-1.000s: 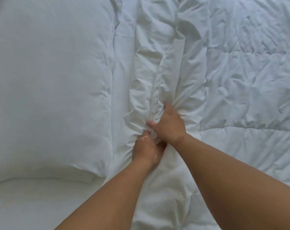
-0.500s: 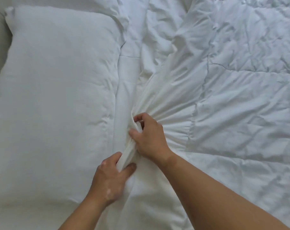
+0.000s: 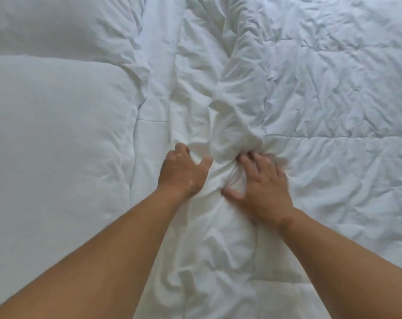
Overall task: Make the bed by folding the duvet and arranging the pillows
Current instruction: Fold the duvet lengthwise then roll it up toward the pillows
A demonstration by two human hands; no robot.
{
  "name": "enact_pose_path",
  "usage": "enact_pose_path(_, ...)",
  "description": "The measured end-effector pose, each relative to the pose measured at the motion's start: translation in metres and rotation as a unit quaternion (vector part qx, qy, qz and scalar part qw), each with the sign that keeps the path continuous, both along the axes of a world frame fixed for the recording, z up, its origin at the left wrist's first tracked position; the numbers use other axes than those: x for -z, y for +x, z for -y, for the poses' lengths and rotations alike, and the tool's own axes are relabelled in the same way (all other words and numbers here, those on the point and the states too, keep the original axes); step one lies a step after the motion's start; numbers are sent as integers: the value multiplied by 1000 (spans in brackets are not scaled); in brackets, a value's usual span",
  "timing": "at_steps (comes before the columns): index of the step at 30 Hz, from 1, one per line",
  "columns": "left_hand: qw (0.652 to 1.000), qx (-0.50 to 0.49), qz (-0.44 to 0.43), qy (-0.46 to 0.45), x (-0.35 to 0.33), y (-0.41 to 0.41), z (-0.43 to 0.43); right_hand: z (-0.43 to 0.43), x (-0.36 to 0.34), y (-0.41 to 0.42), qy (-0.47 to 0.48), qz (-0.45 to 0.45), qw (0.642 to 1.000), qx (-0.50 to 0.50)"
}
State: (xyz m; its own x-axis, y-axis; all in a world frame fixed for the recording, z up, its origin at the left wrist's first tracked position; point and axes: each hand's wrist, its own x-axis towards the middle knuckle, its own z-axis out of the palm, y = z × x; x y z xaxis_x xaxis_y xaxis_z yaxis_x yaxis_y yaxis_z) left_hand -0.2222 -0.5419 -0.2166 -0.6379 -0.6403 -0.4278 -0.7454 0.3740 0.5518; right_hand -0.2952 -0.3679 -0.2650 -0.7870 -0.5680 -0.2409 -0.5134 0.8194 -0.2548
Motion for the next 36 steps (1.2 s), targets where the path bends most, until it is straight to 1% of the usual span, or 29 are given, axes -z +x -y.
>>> enact_pose_path(2,1000,16,2,-6,16,-53,12,-2,20,-6,13,8,999,-34)
enact_pose_path(4,1000,-2,4,-4,32,-90,21,-5,40,-7,14,-2,999,-48)
enact_pose_path(6,999,-7,12,-38,54,-111,22,-7,55,-9,4,-23,998,-57)
enact_pose_path(8,994,7,24,-103,74,-121,17,-7,67,-14,-3,-36,997,-66)
enact_pose_path(10,990,16,14,-138,84,-123,13,-5,72,-17,-1,-34,997,-74)
enact_pose_path(12,990,30,-3,-140,85,-121,12,-4,70,-18,6,-30,997,-73)
enact_pose_path(14,992,41,-21,-121,72,-114,19,-3,57,-14,8,-26,997,-70)
enact_pose_path(16,991,45,-42,-121,45,-107,34,-2,34,-14,-26,-26,998,-53)
enact_pose_path(17,989,32,-60,-131,30,-103,47,1,20,-20,-65,-41,996,-42)
enact_pose_path(19,980,-21,-100,-171,12,-91,80,18,-2,-42,-160,-122,979,-23)
enact_pose_path(20,975,-47,-108,-189,9,-84,95,30,-12,-57,-193,-156,969,-6)
enact_pose_path(21,974,-65,-93,-197,13,-77,103,44,-21,-75,-203,-157,967,12)
enact_pose_path(22,978,-72,-60,-187,23,-71,104,58,-25,-93,-184,-125,975,27)
enact_pose_path(24,989,-58,34,-131,54,-66,82,83,-16,-119,-80,-17,996,25)
enact_pose_path(25,991,-45,63,-110,66,-67,70,89,0,-124,-22,13,1000,9)
enact_pose_path(26,991,-40,71,-110,73,-70,64,91,19,-124,22,15,1000,-6)
enact_pose_path(28,994,-64,43,-84,73,-87,75,90,52,-118,50,-30,998,-14)
enact_pose_path(31,994,-97,-45,-19,55,-121,105,89,73,-116,21,-107,994,-14)
enact_pose_path(34,988,-89,-127,8,29,-176,126,89,76,-120,-1,-129,991,-17)
enact_pose_path(36,987,-86,-135,26,20,-226,141,90,79,-121,-22,-138,990,-16)
